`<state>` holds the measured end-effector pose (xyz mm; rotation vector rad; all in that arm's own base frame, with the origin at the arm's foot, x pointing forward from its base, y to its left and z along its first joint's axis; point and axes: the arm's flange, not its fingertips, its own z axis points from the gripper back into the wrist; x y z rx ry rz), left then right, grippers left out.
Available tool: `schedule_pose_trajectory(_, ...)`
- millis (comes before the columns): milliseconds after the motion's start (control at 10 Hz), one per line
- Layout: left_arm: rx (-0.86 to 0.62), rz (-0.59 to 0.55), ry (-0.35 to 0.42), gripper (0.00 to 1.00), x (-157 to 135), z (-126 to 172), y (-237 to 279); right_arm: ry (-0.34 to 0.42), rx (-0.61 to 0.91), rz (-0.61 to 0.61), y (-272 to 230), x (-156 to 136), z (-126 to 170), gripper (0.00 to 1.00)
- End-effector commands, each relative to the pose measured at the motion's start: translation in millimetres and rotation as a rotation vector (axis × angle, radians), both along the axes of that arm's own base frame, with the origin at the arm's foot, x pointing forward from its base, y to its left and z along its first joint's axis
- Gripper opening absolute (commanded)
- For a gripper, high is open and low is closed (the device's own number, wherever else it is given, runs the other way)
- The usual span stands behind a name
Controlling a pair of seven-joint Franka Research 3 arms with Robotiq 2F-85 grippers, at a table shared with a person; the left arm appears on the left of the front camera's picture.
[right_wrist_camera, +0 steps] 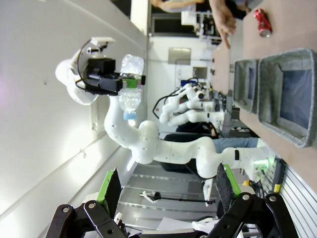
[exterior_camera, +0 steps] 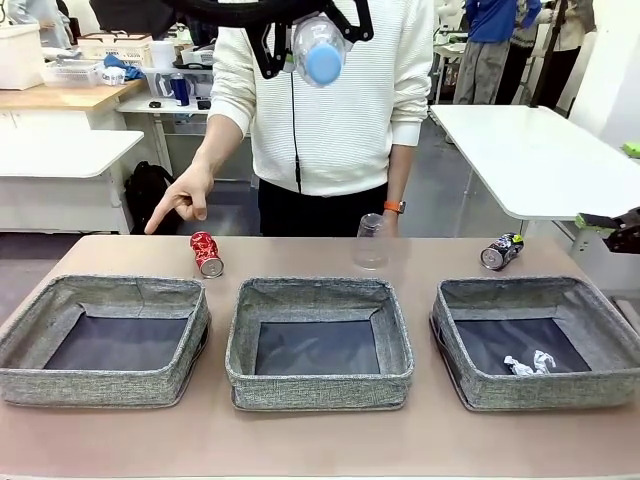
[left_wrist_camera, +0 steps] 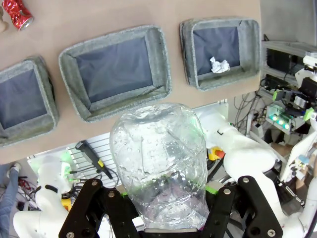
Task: Sort the waste into the appropriate baskets.
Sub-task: Place the picked waste into the Fabric basket indicated by the person.
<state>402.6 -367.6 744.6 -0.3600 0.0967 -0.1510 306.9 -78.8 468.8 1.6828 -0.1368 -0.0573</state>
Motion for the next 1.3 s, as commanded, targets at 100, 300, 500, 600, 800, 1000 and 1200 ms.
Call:
schedule_pose_trajectory(100,0.01,0.002,-0.015,0.0,-3,2,2,0.012,0.019,0.0,0,0,6,1.0)
schedule_pose_trajectory(300,0.01,0.002,-0.015,0.0,-3,2,2,0.012,0.019,0.0,0,0,6,1.0)
schedule_pose_trajectory(500,0.01,0.002,-0.015,0.0,-3,2,2,0.012,0.019,0.0,0,0,6,1.0)
schedule_pose_trajectory(600,0.0,0.0,0.0,0.0,0,0,0,0.012,0.019,0.0,0,0,6,1.0)
schedule_pose_trajectory(800,0.065,-0.044,-0.119,0.0,-5,-29,28,0.012,0.019,0.0,0,0,6,1.0)
schedule_pose_trajectory(1000,0.115,-0.096,-0.206,0.0,-18,-66,77,0.012,0.019,0.0,0,0,6,1.0)
schedule_pose_trajectory(1200,0.162,-0.058,-0.206,0.0,-29,-104,124,0.012,0.019,0.0,0,0,6,1.0)
